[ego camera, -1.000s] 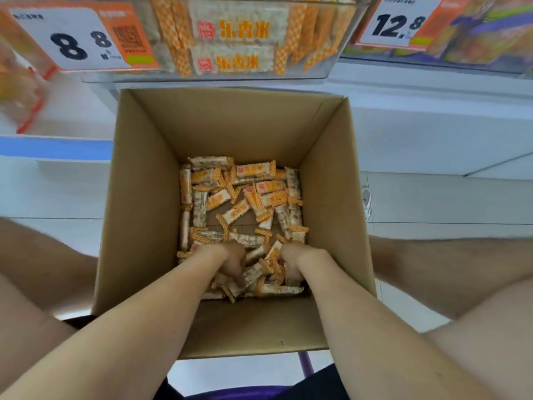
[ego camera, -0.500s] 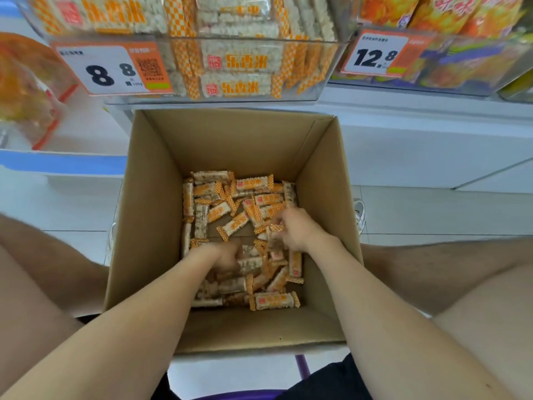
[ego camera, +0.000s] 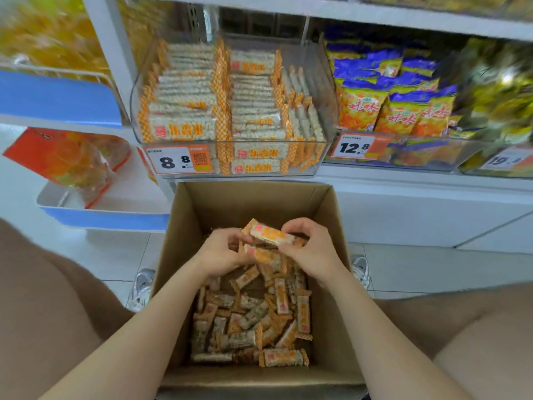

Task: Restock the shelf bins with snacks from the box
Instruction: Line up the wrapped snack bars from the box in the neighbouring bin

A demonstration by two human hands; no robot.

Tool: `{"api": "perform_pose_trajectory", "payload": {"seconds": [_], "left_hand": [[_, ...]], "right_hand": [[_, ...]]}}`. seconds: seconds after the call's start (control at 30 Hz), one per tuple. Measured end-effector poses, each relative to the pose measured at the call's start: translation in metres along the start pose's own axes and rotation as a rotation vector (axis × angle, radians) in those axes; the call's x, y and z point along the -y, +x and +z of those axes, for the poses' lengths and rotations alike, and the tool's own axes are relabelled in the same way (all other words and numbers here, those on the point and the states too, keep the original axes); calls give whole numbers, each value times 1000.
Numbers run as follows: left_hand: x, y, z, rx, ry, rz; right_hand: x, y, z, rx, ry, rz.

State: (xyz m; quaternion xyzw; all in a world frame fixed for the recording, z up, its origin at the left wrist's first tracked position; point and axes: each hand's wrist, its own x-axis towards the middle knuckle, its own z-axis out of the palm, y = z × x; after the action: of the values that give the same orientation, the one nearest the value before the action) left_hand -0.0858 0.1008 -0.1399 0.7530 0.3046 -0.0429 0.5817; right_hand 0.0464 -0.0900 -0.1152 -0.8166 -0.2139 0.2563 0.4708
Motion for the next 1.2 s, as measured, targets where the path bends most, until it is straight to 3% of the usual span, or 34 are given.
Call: {"api": "perform_pose_trajectory", "payload": {"seconds": [0.1, 0.27, 0.43, 0.57, 0.73, 0.87, 0.97, 1.07, 1.2], "left_hand": [[-9, -9, -7, -38, -155, -3], [-23, -17, -20, 36, -162, 72], [-51, -26, -36, 134, -20, 183], [-93, -44, -48, 53, 157, 347], [-153, -65, -73, 34, 273, 580], [-186, -65, -95, -128, 247, 695], [-195, -50, -114, -405, 450, 757], [-193, -26, -130, -551, 700, 669], [-205, 6, -138, -484, 919, 492]], "right_hand": [[7, -5, -4, 3, 12, -19], [15, -12, -10, 84, -6, -62], [33, -14, -16, 123, -112, -162], [58, -16, -19, 127, -167, -260], [106, -29, -22, 105, -56, -398], [153, -16, -31, -43, -121, -540], [179, 19, -43, -182, -277, -604], [195, 63, -56, -237, -522, -605], [211, 121, -54, -248, -763, -537]]}}
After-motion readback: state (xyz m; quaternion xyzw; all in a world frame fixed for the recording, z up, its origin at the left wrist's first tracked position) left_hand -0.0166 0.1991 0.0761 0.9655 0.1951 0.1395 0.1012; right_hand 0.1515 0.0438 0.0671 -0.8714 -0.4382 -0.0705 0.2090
